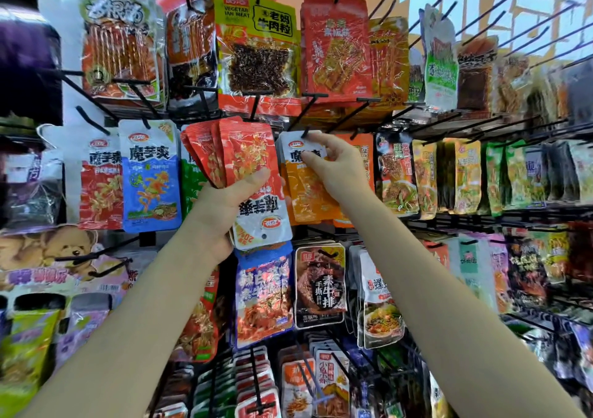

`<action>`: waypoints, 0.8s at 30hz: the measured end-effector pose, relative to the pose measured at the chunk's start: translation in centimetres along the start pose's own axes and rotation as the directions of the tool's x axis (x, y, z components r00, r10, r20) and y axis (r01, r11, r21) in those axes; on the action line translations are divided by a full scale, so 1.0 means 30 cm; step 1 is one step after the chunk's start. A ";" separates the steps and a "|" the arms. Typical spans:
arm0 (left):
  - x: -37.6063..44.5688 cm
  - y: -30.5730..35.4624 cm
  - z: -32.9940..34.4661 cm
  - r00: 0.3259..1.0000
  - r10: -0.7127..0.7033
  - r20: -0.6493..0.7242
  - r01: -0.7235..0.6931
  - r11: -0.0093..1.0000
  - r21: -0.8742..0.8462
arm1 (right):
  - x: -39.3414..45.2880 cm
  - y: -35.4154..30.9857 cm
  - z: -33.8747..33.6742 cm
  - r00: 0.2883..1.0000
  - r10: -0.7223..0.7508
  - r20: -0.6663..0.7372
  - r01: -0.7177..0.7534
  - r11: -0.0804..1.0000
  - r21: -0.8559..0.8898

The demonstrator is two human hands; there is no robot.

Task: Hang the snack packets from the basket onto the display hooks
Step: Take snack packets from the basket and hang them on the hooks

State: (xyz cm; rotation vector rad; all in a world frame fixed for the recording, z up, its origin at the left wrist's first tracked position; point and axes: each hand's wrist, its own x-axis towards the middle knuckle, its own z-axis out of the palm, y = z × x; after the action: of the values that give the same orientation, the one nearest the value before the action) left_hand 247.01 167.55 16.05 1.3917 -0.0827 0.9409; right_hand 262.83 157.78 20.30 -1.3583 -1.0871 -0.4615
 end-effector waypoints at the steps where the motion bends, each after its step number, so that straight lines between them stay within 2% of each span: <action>1: 0.001 -0.002 -0.005 1.000 0.001 0.003 -0.001 1.000 0.006 | -0.007 0.002 0.005 0.999 -0.032 -0.018 0.030 0.996 -0.090; 3: -0.001 0.000 -0.009 1.000 0.005 0.001 -0.005 1.000 0.011 | -0.040 -0.017 0.001 0.977 -0.181 -0.111 0.155 0.966 -0.209; 4: -0.004 0.001 -0.008 1.000 0.005 -0.001 -0.005 1.000 0.010 | -0.067 -0.040 -0.008 0.957 -0.248 -0.148 0.216 0.955 -0.203; 5: -0.006 0.002 -0.005 1.000 0.005 -0.005 -0.005 1.000 0.007 | -0.095 -0.062 -0.016 0.953 -0.272 -0.130 0.253 0.956 -0.150; 6: -0.007 0.003 -0.001 1.000 0.009 -0.007 -0.009 1.000 0.001 | -0.122 -0.081 -0.020 0.966 -0.255 -0.039 0.252 0.966 -0.064; 8: -0.013 0.014 0.011 1.000 0.006 -0.006 -0.006 1.000 -0.007 | -0.163 -0.103 -0.007 0.959 -0.162 0.231 0.153 0.987 0.056; 10: -0.025 0.029 0.021 1.000 -0.016 0.011 0.016 1.000 -0.007 | -0.180 -0.102 0.005 0.932 -0.125 0.339 0.105 0.992 0.077; 15: -0.053 0.054 0.008 0.996 -0.042 0.076 0.043 0.999 -0.010 | -0.174 -0.086 -0.016 0.943 -0.046 0.329 -0.036 0.970 0.240; 18: -0.067 0.043 0.003 0.999 -0.028 0.022 0.028 1.000 -0.009 | -0.184 -0.086 -0.006 0.944 0.024 0.328 -0.125 0.949 0.290; 21: -0.075 0.040 0.007 0.998 -0.008 -0.062 0.009 1.000 0.013 | -0.207 -0.097 0.005 0.925 0.100 0.366 -0.256 0.875 0.410; 24: -0.084 0.040 0.002 0.994 0.015 -0.110 -0.010 0.999 0.045 | -0.225 -0.091 0.014 0.919 0.145 0.366 -0.296 0.866 0.402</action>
State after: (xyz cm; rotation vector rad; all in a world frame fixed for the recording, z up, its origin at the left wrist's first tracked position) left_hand 244.69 166.09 15.60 1.3787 0.0134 1.0334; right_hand 257.29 155.47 16.15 -1.1407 -1.1934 0.1962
